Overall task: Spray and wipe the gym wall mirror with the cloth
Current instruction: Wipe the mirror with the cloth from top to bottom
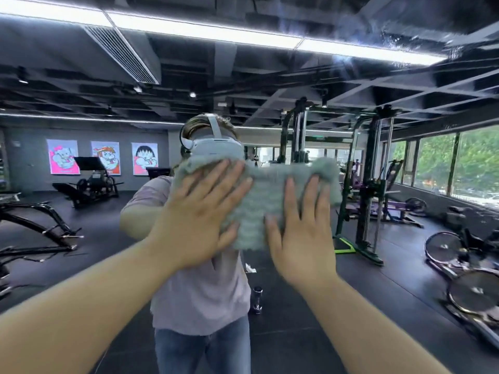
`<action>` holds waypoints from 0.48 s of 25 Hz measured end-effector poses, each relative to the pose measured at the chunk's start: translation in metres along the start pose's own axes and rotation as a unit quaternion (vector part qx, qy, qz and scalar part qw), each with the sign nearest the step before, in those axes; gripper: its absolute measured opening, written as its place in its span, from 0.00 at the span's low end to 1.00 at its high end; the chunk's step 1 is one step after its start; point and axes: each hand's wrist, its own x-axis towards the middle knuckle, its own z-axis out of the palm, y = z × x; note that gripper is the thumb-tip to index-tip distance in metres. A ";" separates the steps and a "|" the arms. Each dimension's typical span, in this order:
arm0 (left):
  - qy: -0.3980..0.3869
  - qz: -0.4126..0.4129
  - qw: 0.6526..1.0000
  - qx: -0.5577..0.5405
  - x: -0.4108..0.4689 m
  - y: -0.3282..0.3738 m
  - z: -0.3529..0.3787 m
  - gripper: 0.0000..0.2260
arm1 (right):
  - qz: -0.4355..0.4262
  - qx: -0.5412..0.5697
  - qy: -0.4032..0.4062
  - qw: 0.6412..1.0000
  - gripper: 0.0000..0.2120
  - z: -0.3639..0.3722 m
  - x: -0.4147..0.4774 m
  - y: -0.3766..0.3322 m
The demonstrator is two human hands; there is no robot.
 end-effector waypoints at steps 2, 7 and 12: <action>0.009 -0.048 0.999 -0.002 0.041 -0.018 -0.007 0.33 | 0.018 0.050 0.016 0.998 0.33 -0.026 0.056 -0.010; -0.005 -0.121 0.993 -0.004 0.027 -0.009 -0.005 0.33 | -0.005 0.021 0.078 0.997 0.32 -0.005 0.058 -0.027; -0.073 -0.096 0.992 0.022 -0.111 -0.003 -0.004 0.32 | -0.078 0.016 0.056 0.995 0.36 0.051 -0.047 -0.075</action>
